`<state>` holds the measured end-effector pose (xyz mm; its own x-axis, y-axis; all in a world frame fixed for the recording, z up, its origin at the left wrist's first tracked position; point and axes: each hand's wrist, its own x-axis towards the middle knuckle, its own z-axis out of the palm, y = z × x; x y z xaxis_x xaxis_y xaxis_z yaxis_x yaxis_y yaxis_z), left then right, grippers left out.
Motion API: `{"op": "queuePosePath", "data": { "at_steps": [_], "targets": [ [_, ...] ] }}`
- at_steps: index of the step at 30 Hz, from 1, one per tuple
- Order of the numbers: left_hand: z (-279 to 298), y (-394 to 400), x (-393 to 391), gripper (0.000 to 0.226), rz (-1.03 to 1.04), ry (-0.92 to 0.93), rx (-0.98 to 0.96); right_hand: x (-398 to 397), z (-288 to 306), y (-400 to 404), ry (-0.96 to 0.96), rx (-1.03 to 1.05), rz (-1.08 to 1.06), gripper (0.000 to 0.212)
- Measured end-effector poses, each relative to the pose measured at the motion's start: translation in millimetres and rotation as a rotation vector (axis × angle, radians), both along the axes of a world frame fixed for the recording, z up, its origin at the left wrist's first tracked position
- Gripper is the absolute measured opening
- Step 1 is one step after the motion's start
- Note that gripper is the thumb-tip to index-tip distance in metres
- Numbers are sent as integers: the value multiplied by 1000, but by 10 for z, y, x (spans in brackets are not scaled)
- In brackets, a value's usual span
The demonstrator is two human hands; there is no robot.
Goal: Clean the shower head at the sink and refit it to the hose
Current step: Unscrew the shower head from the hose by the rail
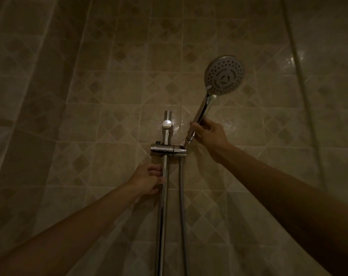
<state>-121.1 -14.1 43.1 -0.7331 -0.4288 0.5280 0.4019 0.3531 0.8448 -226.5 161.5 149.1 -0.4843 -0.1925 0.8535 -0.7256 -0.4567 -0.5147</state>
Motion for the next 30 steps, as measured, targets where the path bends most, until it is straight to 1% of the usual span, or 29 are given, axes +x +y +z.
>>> {"op": "queuePosePath", "data": {
  "at_steps": [3, 5, 7, 10, 12, 14, 16, 18, 20, 23, 26, 28, 30],
  "targets": [
    [-15, -7, -22, 32, -4, 12, 25, -85, -6, 51, -76, -57, -23, 14],
    [-37, -11, -41, 33, 1, 20, 30, -154, -11, 150, -118, -88, -81, 13],
    [-54, -27, -51, 33, 3, 25, 32, -208, -43, 294, -133, -84, -134, 12],
    [-62, -35, -59, 33, 11, 40, 32, -219, -211, 467, -154, -29, -169, 17],
    [-102, -4, -71, 33, 31, 82, 40, -168, -425, 518, -171, 28, -187, 19],
    [-193, 42, -99, 34, 94, 155, 26, -88, -693, 531, -196, 80, -197, 16],
    [-320, 106, -109, 38, 144, 201, 27, 7, -1009, 507, -231, 129, -170, 11],
    [-460, 170, -98, 41, 145, 219, 58, 126, -1350, 456, -267, 168, -150, 9],
    [-590, 226, -52, 47, 135, 215, 74, 256, -1672, 414, -297, 206, -143, 10],
    [-792, 283, 42, 46, 171, 181, 17, 443, -2078, 400, -345, 246, -120, 15],
    [-1085, 326, 136, 45, 219, 168, -39, 586, -2410, 406, -389, 273, -101, 14],
    [-1378, 374, 207, 41, 209, 175, -53, 668, -2616, 395, -419, 290, -83, 12],
    [-1786, 432, 279, 32, 149, 166, -63, 741, -2813, 385, -447, 322, -68, 11]
  ]
}}
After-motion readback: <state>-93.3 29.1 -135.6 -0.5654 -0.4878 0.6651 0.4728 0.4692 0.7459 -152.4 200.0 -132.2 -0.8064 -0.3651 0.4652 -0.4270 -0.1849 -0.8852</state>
